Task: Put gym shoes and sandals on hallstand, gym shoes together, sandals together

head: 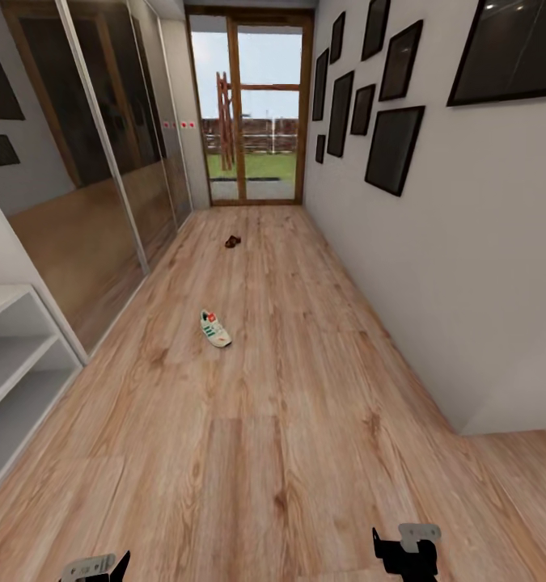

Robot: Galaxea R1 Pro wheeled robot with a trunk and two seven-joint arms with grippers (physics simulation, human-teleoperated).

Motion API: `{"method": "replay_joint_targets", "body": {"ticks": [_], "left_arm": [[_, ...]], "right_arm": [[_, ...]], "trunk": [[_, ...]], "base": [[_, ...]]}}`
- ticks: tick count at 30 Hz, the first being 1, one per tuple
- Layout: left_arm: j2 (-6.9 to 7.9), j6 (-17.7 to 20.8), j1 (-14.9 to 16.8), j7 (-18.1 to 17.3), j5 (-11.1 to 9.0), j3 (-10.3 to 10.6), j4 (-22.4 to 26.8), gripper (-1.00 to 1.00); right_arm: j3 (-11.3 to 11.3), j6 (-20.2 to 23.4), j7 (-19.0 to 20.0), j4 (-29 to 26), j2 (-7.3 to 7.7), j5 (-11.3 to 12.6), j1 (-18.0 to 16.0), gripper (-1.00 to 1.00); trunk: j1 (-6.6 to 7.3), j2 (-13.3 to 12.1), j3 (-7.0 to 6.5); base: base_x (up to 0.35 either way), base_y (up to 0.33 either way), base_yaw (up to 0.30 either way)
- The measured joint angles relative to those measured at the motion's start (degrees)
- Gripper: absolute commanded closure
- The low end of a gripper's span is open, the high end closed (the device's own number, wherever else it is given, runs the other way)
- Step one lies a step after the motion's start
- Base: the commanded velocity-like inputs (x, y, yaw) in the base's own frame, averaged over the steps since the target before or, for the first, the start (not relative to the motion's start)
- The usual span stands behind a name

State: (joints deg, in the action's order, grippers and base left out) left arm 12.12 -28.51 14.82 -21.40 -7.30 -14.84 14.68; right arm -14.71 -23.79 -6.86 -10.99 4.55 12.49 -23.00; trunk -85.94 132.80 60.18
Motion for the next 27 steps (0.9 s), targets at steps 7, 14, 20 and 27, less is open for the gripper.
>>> {"method": "replay_joint_targets", "body": {"ticks": [7,14,20,27], "left_arm": [[0.0,0.0,0.0,0.0,0.0,0.0,0.0,-1.0],[0.0,0.0,0.0,0.0,0.0,0.1,0.0,-1.0],[0.0,0.0,0.0,0.0,0.0,0.0,0.0,-1.0],[0.0,0.0,0.0,0.0,0.0,0.0,0.0,-1.0]], "right_arm": [[0.0,-0.1,0.0,0.0,0.04,0.0,0.0,-1.0],[0.0,-0.1,0.0,0.0,0.01,0.0,0.0,-1.0],[0.0,-0.1,0.0,0.0,0.0,0.0,0.0,-1.0],[0.0,-0.1,0.0,0.0,0.0,0.0,0.0,-1.0]], "trunk": [[0.0,0.0,0.0],[0.0,0.0,0.0],[0.0,0.0,0.0],[0.0,0.0,0.0]], "base": [[0.339,-0.006,0.0],[0.332,-0.071,0.0],[0.308,-0.123,0.0],[0.298,-0.14,0.0]]}}
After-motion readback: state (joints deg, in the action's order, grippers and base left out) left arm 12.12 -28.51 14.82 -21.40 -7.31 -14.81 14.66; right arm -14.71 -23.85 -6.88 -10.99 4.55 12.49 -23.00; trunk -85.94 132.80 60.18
